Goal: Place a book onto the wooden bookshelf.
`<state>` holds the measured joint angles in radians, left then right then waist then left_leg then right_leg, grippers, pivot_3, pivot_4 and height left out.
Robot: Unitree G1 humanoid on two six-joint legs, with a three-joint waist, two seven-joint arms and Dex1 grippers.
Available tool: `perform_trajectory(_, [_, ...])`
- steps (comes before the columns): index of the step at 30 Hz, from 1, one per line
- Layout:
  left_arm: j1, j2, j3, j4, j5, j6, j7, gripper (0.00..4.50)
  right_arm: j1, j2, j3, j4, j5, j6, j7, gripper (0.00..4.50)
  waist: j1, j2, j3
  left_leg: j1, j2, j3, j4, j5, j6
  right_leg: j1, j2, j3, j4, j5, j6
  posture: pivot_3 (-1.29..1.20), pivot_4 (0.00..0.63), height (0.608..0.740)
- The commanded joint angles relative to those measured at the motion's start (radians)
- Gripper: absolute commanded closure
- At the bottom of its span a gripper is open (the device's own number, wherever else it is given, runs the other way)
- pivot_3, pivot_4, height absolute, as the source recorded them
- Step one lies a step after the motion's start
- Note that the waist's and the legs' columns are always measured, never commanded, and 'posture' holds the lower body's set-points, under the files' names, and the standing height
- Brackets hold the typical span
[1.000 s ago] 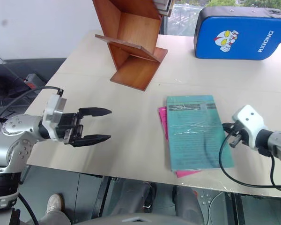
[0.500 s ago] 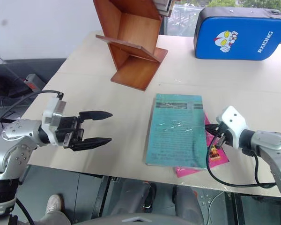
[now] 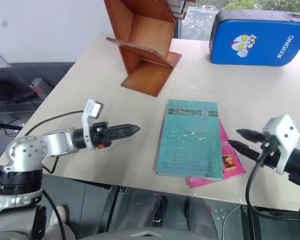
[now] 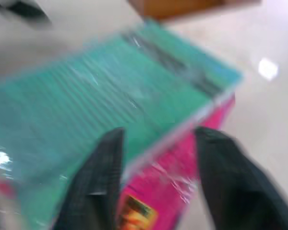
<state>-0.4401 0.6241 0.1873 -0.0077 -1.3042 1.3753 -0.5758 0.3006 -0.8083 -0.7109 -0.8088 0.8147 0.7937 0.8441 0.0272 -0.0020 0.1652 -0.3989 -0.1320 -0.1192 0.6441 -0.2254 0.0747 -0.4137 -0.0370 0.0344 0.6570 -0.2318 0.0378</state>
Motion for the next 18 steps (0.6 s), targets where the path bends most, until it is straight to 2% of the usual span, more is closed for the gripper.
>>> perform_trajectory(1, [-0.092,-0.042,0.01,0.139,-0.055,0.133,0.085,0.0,0.096,0.008,-0.139,-0.144,0.161,-0.004,0.02,0.88,0.001,0.0,0.0,0.0,0.0,0.0,0.002,0.0,0.0,0.0,0.0,0.0,0.001,0.0,0.0,0.0,0.15,0.738])
perform_trajectory(4, [-0.165,-0.103,-0.004,0.239,-0.017,0.181,0.124,0.0,0.161,0.011,-0.158,-0.228,0.186,-0.073,0.003,0.88,0.0,-0.001,0.0,0.0,0.0,0.0,0.004,0.0,0.0,0.001,0.0,0.0,0.002,0.0,0.0,0.0,0.15,0.738])
perform_trajectory(10, [-0.287,-0.202,-0.025,0.427,0.099,0.184,0.106,0.0,0.237,-0.074,-0.108,-0.238,0.235,-0.191,-0.086,0.88,0.005,-0.005,-0.002,-0.001,0.0,0.002,0.007,0.001,-0.003,0.001,-0.001,0.001,0.002,0.0,0.0,0.0,0.15,0.738])
perform_trajectory(18, [-0.353,-0.295,-0.173,0.522,0.286,0.115,-0.073,0.0,0.279,-0.16,-0.019,-0.238,0.22,-0.307,-0.19,0.88,0.016,-0.006,-0.002,-0.004,0.0,0.002,0.006,0.003,-0.005,-0.001,-0.001,0.001,0.0,0.0,0.0,0.0,0.15,0.738])
